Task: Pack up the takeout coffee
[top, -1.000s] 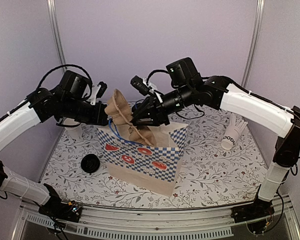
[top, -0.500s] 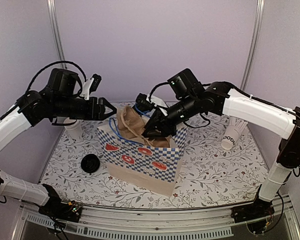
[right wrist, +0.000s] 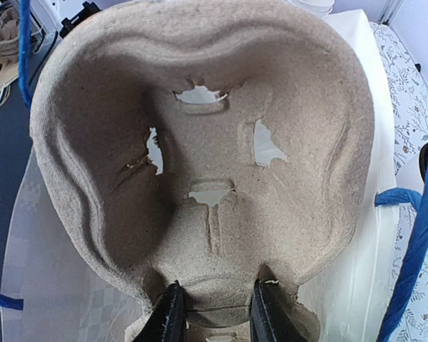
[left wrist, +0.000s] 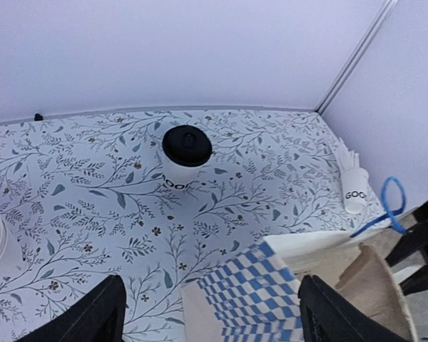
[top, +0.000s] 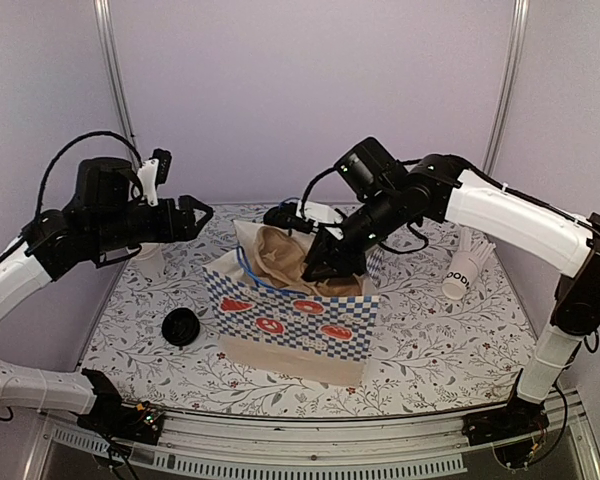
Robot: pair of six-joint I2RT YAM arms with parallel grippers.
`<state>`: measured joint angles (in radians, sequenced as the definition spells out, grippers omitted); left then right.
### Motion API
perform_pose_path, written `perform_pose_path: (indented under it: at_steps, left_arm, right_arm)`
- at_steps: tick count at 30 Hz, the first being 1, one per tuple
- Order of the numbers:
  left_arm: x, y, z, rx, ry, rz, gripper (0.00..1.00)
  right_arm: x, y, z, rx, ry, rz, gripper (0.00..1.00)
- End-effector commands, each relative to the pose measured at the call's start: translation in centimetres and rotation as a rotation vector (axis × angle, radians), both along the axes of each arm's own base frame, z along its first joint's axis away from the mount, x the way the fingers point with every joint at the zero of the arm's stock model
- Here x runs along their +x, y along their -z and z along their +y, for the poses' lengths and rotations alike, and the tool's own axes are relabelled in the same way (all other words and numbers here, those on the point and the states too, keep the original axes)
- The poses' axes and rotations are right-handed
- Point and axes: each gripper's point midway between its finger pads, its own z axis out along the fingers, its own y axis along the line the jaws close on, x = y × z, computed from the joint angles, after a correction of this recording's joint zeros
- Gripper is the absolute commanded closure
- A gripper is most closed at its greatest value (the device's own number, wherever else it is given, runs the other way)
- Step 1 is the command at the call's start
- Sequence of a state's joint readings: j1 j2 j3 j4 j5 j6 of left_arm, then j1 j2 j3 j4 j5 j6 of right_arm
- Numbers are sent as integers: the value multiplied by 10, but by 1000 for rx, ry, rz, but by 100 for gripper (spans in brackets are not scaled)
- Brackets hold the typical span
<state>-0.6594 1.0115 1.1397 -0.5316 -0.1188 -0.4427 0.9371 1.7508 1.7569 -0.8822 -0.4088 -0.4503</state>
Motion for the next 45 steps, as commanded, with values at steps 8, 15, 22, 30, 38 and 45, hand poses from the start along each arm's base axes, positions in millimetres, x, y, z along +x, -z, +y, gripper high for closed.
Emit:
perform_pose_path:
  at_steps: [8, 15, 22, 30, 38, 45]
  left_arm:
    - [15, 122, -24, 11, 60, 136, 17]
    - [-22, 156, -67, -61, 260, 173, 18]
    - [-59, 170, -102, -120, 419, 176, 19]
    - [-62, 170, -90, -86, 381, 158, 18]
    - [-58, 162, -67, -42, 310, 110, 17]
    - [-58, 162, -58, -56, 289, 106, 16]
  right_arm:
    - [-25, 61, -48, -319, -91, 9, 76]
    - [-35, 87, -74, -442, -103, -22, 77]
    - [-25, 99, -75, -519, -97, -22, 77]
    - [-16, 123, -58, -554, -94, -3, 75]
    - [-16, 160, -55, -617, -88, 31, 65]
    - [-18, 164, -54, -629, -89, 32, 47]
